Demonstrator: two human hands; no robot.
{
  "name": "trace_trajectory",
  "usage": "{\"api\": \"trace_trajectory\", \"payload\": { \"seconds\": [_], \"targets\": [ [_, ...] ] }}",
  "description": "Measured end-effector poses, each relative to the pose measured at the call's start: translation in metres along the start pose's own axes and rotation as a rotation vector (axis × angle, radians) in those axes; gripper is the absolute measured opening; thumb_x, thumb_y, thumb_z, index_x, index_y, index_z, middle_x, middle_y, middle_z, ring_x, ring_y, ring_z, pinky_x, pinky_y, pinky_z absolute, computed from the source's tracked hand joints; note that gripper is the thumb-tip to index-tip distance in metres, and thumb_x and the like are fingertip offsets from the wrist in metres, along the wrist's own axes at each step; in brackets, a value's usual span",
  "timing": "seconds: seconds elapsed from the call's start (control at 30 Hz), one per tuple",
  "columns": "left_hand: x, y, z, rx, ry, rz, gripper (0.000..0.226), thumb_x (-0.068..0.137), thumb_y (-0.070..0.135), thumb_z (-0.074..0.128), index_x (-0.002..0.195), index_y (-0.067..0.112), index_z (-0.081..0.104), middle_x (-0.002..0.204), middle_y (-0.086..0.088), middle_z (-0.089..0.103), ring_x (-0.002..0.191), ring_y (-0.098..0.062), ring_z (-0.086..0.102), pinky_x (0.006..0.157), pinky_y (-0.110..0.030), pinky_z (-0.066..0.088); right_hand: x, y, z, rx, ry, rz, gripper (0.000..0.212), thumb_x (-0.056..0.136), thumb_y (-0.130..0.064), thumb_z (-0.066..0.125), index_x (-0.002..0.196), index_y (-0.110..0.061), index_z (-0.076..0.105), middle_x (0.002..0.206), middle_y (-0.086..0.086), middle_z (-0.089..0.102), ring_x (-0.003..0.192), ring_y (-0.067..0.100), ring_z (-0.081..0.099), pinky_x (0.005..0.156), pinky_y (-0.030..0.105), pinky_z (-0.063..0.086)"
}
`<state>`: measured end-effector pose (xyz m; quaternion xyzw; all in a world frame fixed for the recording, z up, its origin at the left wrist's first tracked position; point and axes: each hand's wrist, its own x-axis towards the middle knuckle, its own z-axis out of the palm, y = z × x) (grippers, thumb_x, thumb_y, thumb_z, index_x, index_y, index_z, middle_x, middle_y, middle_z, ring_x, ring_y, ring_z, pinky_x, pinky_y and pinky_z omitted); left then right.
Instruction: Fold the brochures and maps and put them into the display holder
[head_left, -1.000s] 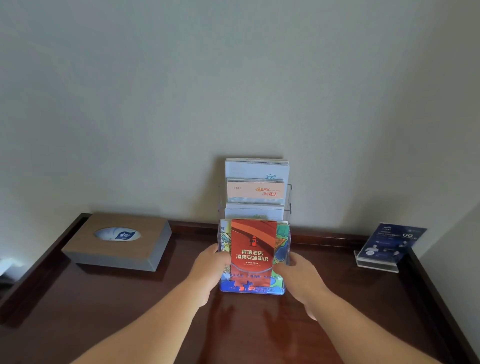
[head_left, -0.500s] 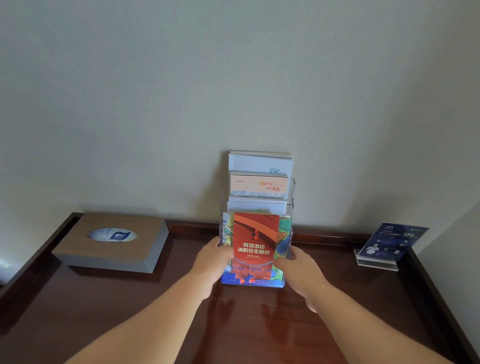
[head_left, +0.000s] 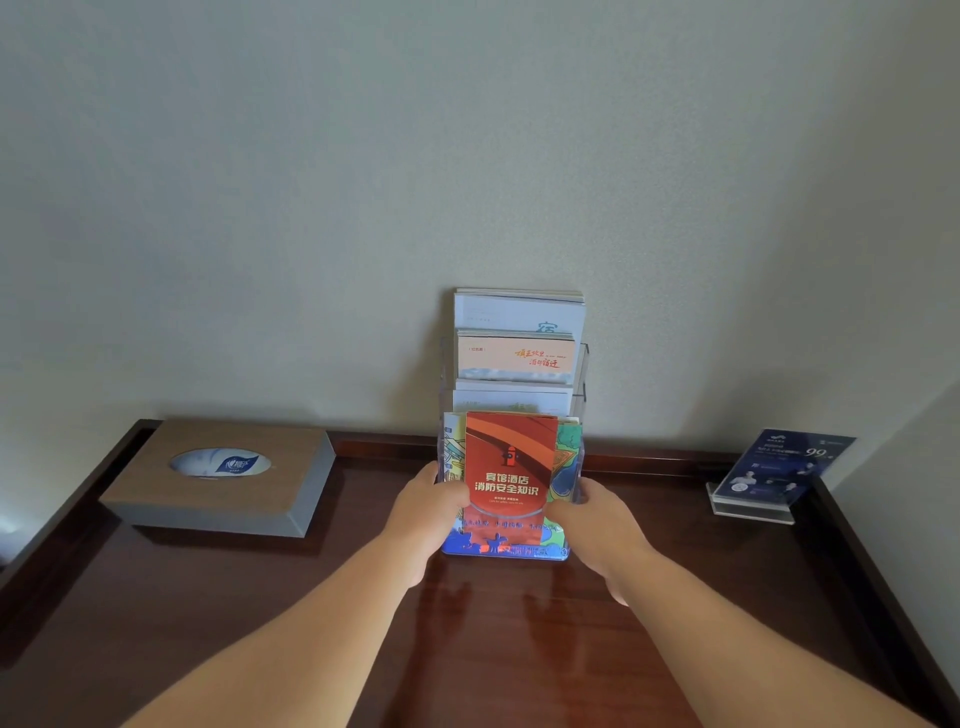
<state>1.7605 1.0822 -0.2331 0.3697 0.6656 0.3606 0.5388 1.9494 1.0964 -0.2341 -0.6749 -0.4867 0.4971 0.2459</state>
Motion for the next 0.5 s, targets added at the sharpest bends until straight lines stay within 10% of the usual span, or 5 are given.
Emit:
{"api": "trace_trajectory", "payload": {
  "seconds": [0.23, 0.5],
  "targets": [
    [0.003, 0.003, -0.001, 0.09, 0.015, -0.027, 0.023, 0.084, 0.019, 0.058, 0.105, 0.024, 0.065, 0.093, 0.005, 0.075, 0.076, -0.009, 0.07, 0.062, -0.024, 0.043, 0.0, -0.004, -0.006, -0.051, -0.015, -0.002, 0.013, 0.085, -0.033, 0.063, 0.091, -0.022, 0.063, 0.101, 0.005, 0.072, 0.097, 0.025, 0.068, 0.085, 0.043, 0.055],
    [-0.022, 0.018, 0.0, 0.258, 0.134, 0.007, 0.03, 0.089, 0.021, 0.054, 0.118, 0.013, 0.059, 0.123, -0.003, 0.062, 0.084, -0.011, 0.054, 0.064, -0.026, 0.037, -0.011, -0.006, -0.018, -0.124, 0.068, -0.036, 0.049, 0.091, -0.03, 0.059, 0.134, -0.009, 0.047, 0.107, 0.004, 0.059, 0.083, 0.013, 0.055, 0.077, 0.032, 0.052]
  ]
}}
